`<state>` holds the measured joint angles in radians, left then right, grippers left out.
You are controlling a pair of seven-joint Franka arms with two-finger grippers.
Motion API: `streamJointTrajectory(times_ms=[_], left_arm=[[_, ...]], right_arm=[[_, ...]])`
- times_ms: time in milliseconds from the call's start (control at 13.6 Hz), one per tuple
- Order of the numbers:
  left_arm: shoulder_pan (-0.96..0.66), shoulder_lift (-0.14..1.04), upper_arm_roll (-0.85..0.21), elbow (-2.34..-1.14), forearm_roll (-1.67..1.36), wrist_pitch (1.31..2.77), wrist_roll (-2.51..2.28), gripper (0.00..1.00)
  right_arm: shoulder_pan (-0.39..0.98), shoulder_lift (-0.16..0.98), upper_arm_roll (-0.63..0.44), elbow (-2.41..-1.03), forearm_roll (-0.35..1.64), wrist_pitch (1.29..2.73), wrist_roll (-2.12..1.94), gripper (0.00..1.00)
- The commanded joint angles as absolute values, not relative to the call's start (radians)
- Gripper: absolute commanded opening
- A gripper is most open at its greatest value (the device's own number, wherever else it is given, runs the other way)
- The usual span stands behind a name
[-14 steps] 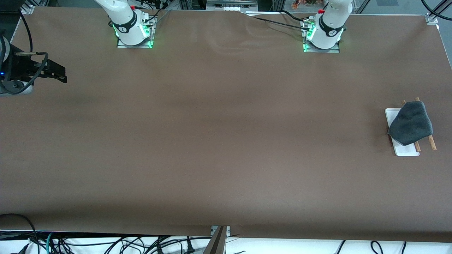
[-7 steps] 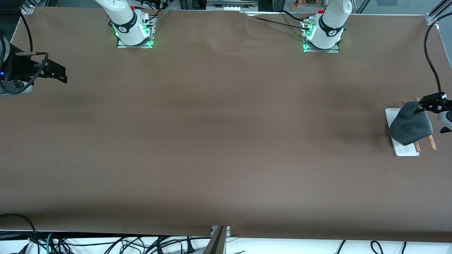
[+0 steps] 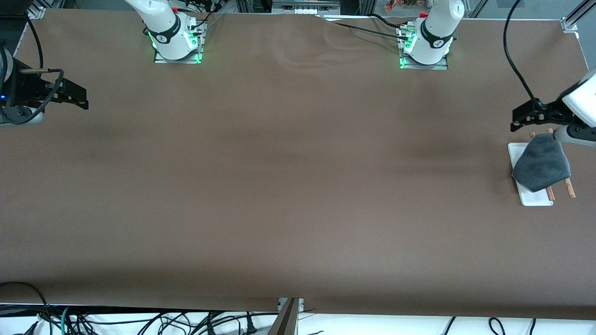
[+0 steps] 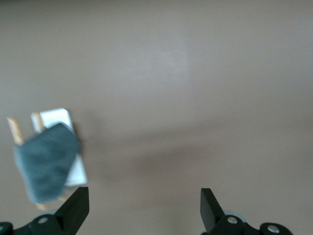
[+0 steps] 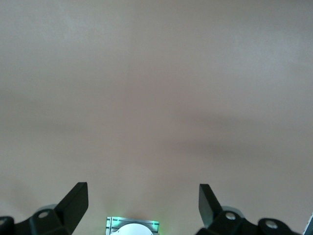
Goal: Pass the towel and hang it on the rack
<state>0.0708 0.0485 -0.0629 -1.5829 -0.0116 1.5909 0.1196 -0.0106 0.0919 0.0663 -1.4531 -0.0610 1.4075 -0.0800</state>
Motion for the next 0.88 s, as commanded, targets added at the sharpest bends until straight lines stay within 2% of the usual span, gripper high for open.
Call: streamJointTrajectory(times_ms=[0,515,810], left_arm=[[0.048,-0.035,-0.040,-1.704,-0.048,1.647,0.071,1.00],[-0.020,-0.051,0.018,-1.727,0.000,1.652,0.075,1.00],[-0.018,-0.052,0.018,-1.729,0.000,1.651,0.078,1.00]], right_arm=[[-0.017,0.086,0.069,-1.454,-0.046,1.410,-0.092,1.00],[-0.015,0.086,0.072,-1.454,-0.044,1.413,-0.091,1.00],[-0.015,0.086,0.072,-1.453,-0.043,1.414,-0.092,1.00]])
